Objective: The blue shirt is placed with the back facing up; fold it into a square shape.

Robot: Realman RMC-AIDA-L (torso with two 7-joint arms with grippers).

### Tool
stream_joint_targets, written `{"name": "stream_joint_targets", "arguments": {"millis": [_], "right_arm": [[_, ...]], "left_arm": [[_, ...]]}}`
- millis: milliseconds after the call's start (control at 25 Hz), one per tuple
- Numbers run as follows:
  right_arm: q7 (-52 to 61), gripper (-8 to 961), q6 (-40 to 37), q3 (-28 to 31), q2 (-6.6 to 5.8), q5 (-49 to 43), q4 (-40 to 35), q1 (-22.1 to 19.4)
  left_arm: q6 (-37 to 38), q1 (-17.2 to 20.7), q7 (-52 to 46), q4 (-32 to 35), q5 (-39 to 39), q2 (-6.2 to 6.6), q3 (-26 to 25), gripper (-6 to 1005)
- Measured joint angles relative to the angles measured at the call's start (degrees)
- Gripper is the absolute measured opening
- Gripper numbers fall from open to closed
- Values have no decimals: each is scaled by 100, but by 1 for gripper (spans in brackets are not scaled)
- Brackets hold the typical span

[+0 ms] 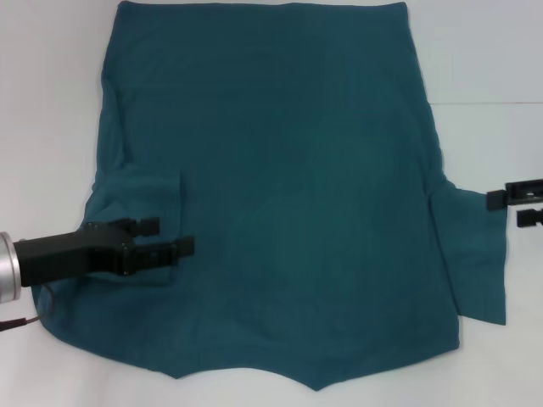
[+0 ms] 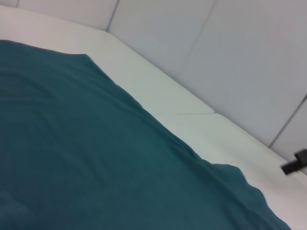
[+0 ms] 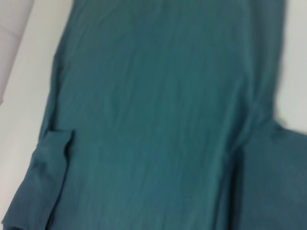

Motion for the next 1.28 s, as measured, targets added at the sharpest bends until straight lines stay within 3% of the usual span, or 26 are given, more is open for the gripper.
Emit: {"name": "stream_joint_targets", "arguments": {"millis": [320,640,1280], "right_arm": [[170,876,38,7,-31,-183,37,-197],[-272,871,221,-35,128,-285,-19,-203],[-241,863,740,32,265,-593,58,-207]], "left_arm": [[-244,-80,-35,-263,-136,-10,1,899],[-323,-138,-49,-356,-136,-11,44,898],[-403,-141,-46,-422,-133,-11,46,899]]}}
